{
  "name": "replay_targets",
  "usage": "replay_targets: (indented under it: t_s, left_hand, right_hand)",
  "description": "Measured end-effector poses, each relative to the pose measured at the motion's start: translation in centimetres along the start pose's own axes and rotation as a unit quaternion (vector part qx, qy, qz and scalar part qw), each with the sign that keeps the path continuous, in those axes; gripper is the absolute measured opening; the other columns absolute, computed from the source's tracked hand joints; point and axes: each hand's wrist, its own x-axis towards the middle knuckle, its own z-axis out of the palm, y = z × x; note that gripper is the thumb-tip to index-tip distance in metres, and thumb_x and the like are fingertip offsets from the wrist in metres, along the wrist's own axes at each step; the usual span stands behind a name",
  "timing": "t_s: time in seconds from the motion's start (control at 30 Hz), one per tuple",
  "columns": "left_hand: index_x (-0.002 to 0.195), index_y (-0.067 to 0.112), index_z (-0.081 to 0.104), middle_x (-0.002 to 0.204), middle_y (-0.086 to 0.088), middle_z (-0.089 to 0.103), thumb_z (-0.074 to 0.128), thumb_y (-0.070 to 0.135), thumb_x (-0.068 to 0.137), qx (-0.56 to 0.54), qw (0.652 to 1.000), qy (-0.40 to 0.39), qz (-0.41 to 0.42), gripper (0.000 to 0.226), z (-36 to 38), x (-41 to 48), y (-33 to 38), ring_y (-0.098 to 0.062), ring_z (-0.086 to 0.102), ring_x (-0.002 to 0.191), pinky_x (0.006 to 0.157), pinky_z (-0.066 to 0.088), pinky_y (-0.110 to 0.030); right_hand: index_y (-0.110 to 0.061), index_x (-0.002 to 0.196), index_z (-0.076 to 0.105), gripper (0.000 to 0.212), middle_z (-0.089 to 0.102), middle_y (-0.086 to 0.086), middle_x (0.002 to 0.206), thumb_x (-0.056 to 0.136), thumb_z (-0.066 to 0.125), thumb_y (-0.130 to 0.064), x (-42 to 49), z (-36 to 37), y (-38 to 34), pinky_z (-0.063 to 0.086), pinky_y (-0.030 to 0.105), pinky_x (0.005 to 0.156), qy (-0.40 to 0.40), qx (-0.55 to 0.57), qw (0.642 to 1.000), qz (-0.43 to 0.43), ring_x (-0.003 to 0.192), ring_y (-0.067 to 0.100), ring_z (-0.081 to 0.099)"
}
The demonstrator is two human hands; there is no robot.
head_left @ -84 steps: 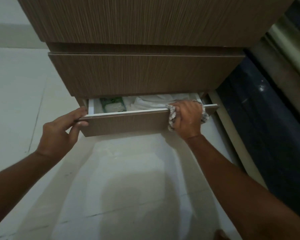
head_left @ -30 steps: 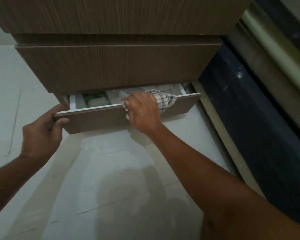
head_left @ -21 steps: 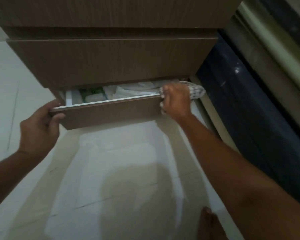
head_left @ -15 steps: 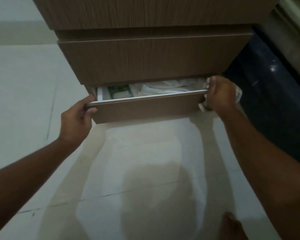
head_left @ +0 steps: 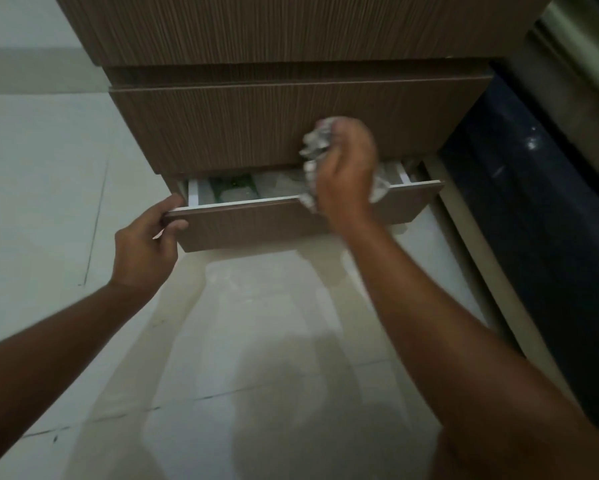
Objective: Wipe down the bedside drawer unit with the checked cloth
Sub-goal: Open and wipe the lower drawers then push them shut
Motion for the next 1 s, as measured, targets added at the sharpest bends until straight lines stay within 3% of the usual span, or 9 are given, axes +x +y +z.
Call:
replay_targets:
  t_s: [0.1, 0.17, 0.23, 0.3, 0.37, 0.47, 0.6, 0.73, 1.0]
  left_hand:
    - [0.127, 0.038, 0.055, 0.116, -0.005, 0.070, 0.064, 0.014, 0.097, 0.009, 1.000, 0.003, -0.004, 0.039, -0.2, 0.1, 0.1, 0.002, 0.067, 0.101, 0.098, 0.052, -0.024]
    - [0.128, 0.035, 0.056, 0.113, -0.004, 0.072, 0.063, 0.009, 0.097, 0.018, 1.000, 0.007, -0.013, 0.042, -0.2, 0.3, 0.1, 0.021, 0.060, 0.095, 0.093, 0.048, -0.009]
    - [0.131, 0.033, 0.056, 0.109, 0.017, 0.073, 0.059, 0.005, 0.095, 0.018, 1.000, 0.002, -0.025, 0.046, -0.3, 0.4, 0.4, 0.024, 0.059, 0.094, 0.090, 0.045, -0.003]
    - [0.132, 0.037, 0.054, 0.103, 0.042, 0.064, 0.058, 0.006, 0.095, 0.013, 1.000, -0.008, -0.027, 0.048, -0.4, 0.3, 0.7, 0.019, 0.061, 0.096, 0.090, 0.045, -0.003]
    - [0.132, 0.037, 0.055, 0.105, 0.035, 0.066, 0.061, 0.009, 0.096, 0.002, 1.000, 0.001, -0.022, 0.046, -0.3, 0.2, 0.6, 0.007, 0.067, 0.098, 0.090, 0.048, -0.005]
    - [0.135, 0.023, 0.060, 0.115, 0.005, 0.066, 0.065, 0.012, 0.096, -0.001, 0.999, 0.012, -0.042, 0.041, 0.0, 0.4, 0.3, -0.013, 0.068, 0.102, 0.092, 0.047, -0.005]
    - [0.134, 0.009, 0.063, 0.114, 0.003, 0.066, 0.066, 0.013, 0.096, 0.002, 0.998, 0.016, -0.058, 0.038, 0.2, 0.5, 0.3, -0.009, 0.066, 0.103, 0.097, 0.048, -0.012]
    - [0.131, 0.006, 0.065, 0.113, 0.002, 0.067, 0.067, 0.011, 0.096, -0.011, 0.997, 0.023, -0.071, 0.036, 0.1, 0.9, 0.4, -0.001, 0.063, 0.101, 0.094, 0.044, -0.002]
    - [0.131, 0.007, 0.065, 0.111, 0.003, 0.067, 0.068, 0.011, 0.095, -0.012, 0.996, 0.022, -0.081, 0.036, 0.0, 1.0, 0.9, -0.016, 0.067, 0.104, 0.093, 0.044, -0.003]
  right_hand:
    - [-0.001, 0.099, 0.069, 0.035, 0.067, 0.016, 0.096, 0.089, 0.036, -0.010, -4.1, 4.2, -4.2, 0.049, 0.048, 0.080, -0.107, 0.029, 0.991, -0.074, 0.089, 0.033, 0.060]
    - [-0.002, 0.111, 0.069, 0.038, 0.067, 0.015, 0.110, 0.087, 0.041, -0.013, -6.9, 6.5, -6.3, 0.048, 0.047, 0.090, -0.203, 0.025, 0.972, -0.112, 0.101, 0.034, 0.059]
    - [-0.009, 0.128, 0.063, 0.039, 0.065, 0.010, 0.125, 0.094, 0.051, -0.022, -9.4, 8.3, -6.7, 0.039, 0.044, 0.101, -0.294, -0.071, 0.938, -0.168, 0.116, 0.032, 0.056]
    - [-0.017, 0.139, 0.056, 0.044, 0.061, 0.004, 0.130, 0.097, 0.052, -0.032, -10.8, 9.4, -5.6, 0.033, 0.041, 0.105, -0.315, -0.186, 0.901, -0.232, 0.122, 0.026, 0.052]
    - [-0.019, 0.134, 0.060, 0.041, 0.063, 0.004, 0.123, 0.094, 0.057, -0.029, -10.9, 9.1, -4.1, 0.034, 0.039, 0.102, -0.290, -0.208, 0.899, -0.254, 0.115, 0.025, 0.054]
    - [-0.015, 0.111, 0.072, 0.024, 0.068, 0.008, 0.105, 0.089, 0.066, -0.020, -9.6, 7.1, -1.4, 0.039, 0.041, 0.089, -0.206, -0.171, 0.929, -0.256, 0.096, 0.029, 0.060]
    - [-0.009, 0.092, 0.074, 0.015, 0.069, 0.011, 0.094, 0.085, 0.061, -0.014, -7.3, 3.5, 3.0, 0.041, 0.040, 0.079, -0.130, -0.165, 0.944, -0.254, 0.083, 0.029, 0.060]
    - [-0.008, 0.086, 0.069, 0.015, 0.064, 0.012, 0.087, 0.085, 0.055, -0.009, -4.7, -0.2, 6.9, 0.038, 0.040, 0.076, -0.121, -0.209, 0.947, -0.211, 0.079, 0.031, 0.055]
    - [-0.010, 0.080, 0.055, 0.023, 0.056, 0.018, 0.077, 0.097, 0.041, -0.013, -0.4, -7.2, 11.9, 0.039, 0.043, 0.075, -0.068, -0.272, 0.956, -0.091, 0.074, 0.033, 0.051]
